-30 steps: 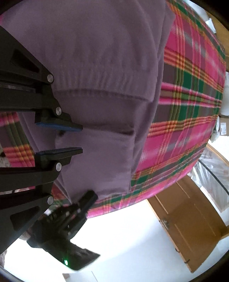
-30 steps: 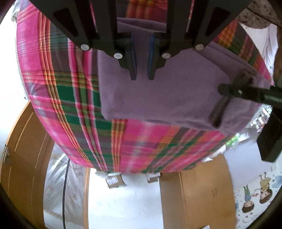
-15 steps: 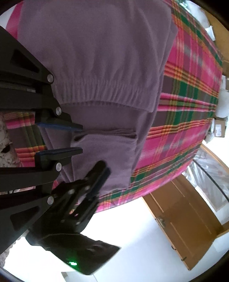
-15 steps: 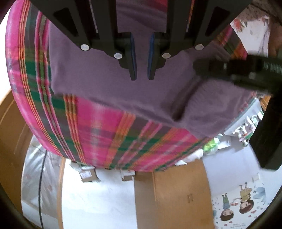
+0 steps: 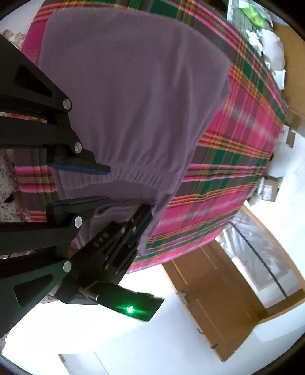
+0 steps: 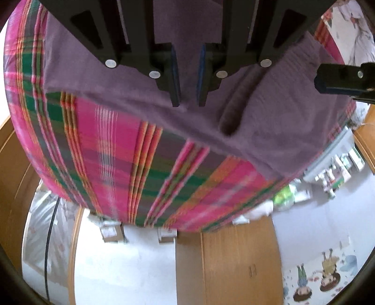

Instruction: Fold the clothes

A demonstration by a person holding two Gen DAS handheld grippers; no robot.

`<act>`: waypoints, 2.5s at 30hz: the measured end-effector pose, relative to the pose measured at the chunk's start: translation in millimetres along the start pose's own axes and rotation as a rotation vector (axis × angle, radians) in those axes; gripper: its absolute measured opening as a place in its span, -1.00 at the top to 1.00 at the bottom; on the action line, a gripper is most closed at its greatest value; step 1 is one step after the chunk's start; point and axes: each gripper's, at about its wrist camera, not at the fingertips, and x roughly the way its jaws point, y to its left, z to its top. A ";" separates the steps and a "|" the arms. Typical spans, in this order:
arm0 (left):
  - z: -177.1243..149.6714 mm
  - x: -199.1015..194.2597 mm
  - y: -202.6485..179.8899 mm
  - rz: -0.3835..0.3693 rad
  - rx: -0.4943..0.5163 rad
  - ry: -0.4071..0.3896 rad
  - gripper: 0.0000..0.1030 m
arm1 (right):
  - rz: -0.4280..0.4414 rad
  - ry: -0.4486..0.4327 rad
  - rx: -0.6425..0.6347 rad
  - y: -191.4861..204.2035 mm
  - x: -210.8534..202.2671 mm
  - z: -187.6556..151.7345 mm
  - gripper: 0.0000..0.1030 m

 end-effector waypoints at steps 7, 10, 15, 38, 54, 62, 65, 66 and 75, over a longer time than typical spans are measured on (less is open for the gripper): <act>1.2 -25.3 35.8 0.042 -0.102 -0.071 0.63 | -0.031 0.020 -0.012 1.3 15.3 -3.6 0.70; 1.7 -34.9 49.1 0.061 -0.129 -0.095 0.63 | -0.009 0.009 0.006 0.6 9.7 0.6 0.70; 0.2 -51.4 75.8 0.105 -0.189 -0.136 0.63 | -0.013 0.039 -0.014 4.5 18.1 -0.1 0.68; -35.2 -77.1 142.0 0.190 -0.345 -0.148 0.63 | 0.310 -0.068 -0.303 140.1 -20.0 -5.9 0.68; -38.8 -82.0 165.0 0.155 -0.438 -0.172 0.63 | 0.487 -0.041 -0.548 220.6 -8.5 -39.7 -0.03; -35.7 -82.9 175.5 0.099 -0.486 -0.180 0.58 | 0.334 -0.085 -0.670 258.3 3.8 -56.5 -0.04; -31.1 -81.7 177.4 0.093 -0.484 -0.176 0.58 | 0.312 -0.074 -0.615 255.4 10.2 -51.1 -0.04; -28.8 -81.2 177.7 0.095 -0.478 -0.173 0.58 | 0.312 -0.071 -0.601 253.6 10.8 -50.0 -0.04; -3.9 -72.4 173.4 0.129 -0.426 -0.165 0.57 | 0.263 -0.093 -0.597 251.2 6.6 -51.7 0.62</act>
